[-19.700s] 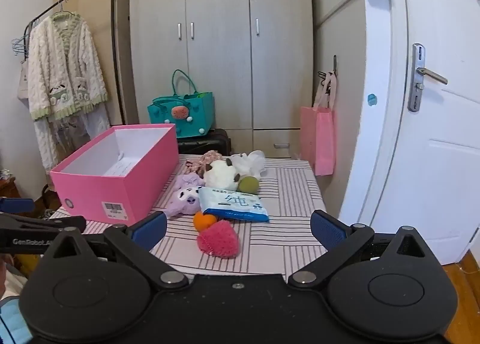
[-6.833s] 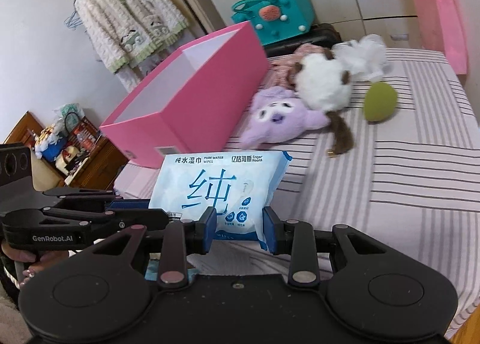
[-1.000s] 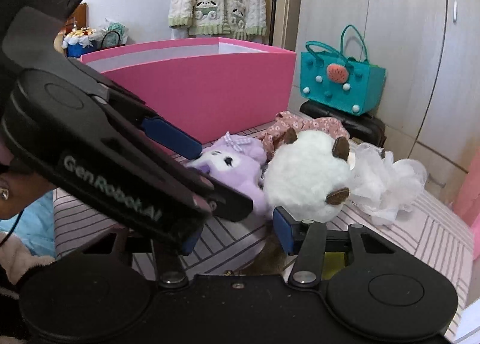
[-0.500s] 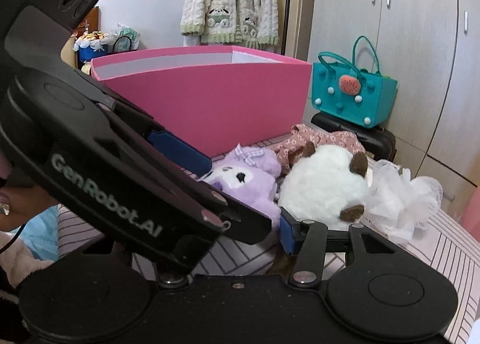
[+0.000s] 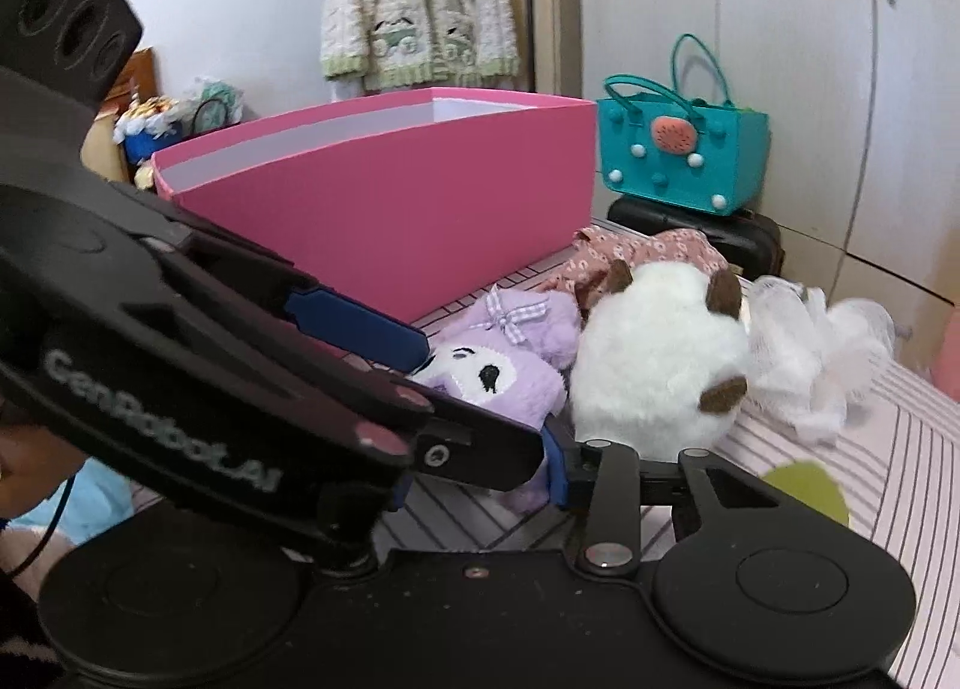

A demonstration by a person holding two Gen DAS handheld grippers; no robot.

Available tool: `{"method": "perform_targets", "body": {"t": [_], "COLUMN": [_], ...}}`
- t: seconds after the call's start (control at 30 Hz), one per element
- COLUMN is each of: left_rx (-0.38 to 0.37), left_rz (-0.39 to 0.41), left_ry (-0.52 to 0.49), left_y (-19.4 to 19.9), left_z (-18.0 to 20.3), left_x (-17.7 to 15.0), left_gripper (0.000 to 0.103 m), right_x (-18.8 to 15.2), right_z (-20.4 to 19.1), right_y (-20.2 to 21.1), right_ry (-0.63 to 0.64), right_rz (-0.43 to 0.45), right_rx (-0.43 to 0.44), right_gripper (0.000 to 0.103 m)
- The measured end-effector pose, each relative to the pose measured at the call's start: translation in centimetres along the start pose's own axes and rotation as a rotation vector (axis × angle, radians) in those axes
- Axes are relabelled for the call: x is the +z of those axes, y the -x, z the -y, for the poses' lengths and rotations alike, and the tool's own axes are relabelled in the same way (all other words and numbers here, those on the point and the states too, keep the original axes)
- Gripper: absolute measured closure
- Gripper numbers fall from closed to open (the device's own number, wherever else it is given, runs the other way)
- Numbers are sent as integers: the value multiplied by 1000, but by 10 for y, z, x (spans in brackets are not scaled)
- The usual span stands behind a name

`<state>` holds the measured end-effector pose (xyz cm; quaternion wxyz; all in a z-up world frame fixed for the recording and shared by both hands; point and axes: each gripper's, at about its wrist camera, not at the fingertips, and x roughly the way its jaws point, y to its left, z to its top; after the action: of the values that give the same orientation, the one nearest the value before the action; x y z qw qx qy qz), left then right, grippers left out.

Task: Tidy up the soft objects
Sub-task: 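Lower the left gripper onto the purple Kuromi doll and close on it, then lift the Kuromi doll with the left gripper toward the pink box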

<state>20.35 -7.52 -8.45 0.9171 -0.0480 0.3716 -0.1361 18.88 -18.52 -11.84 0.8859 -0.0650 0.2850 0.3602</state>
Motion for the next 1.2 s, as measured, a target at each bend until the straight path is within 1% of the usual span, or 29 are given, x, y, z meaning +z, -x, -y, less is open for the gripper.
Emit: {"method": "perform_targets", "body": {"t": [0.17,0.2,0.3,0.37,0.47,0.53,0.6,0.63,0.67,0.83,0.93,1.1,1.2], "left_rx": [-109,-111,-36,-19,-54,-50,-63,-74,-77,-92,-100,-115,-144], "left_rz": [-29,-25,12,5,-24,-32,-40,-41,-44,-50,-55,-88,-116], "left_ry": [-8,-12,-50,-56,-15,-3,14,24,28,31,26,20,31], "left_y": [14,16,18,13,4,0,-2,-2,-2,5,12,25,32], "left_z": [0,1,6,6,-2,-5,-8,-10,-12,-14,-12,-12,-17], "left_x": [-9,-11,-15,-16,-16,-16,-18,-18,-19,-21,-24,-28,-31], "left_gripper": [33,33,33,33,33,33,33,36,41,44,44,43,43], "right_x": [-10,-12,-17,-19,-22,-24,-26,-26,-27,-27,-26,-25,-22], "right_z": [-1,0,1,3,6,9,13,14,14,9,7,-2,-11], "right_y": [9,11,16,18,20,20,19,19,19,24,28,35,38], "right_ry": [-114,-131,-163,-183,-199,-210,-237,-247,-251,-280,-323,-381,-387], "right_rz": [-8,-9,-11,-16,-20,-14,-11,-11,-11,-14,-29,-78,-110], "right_rx": [5,6,6,13,24,34,52,57,58,67,80,111,111], "right_gripper": [58,58,58,58,58,58,58,58,58,58,57,57,57]}}
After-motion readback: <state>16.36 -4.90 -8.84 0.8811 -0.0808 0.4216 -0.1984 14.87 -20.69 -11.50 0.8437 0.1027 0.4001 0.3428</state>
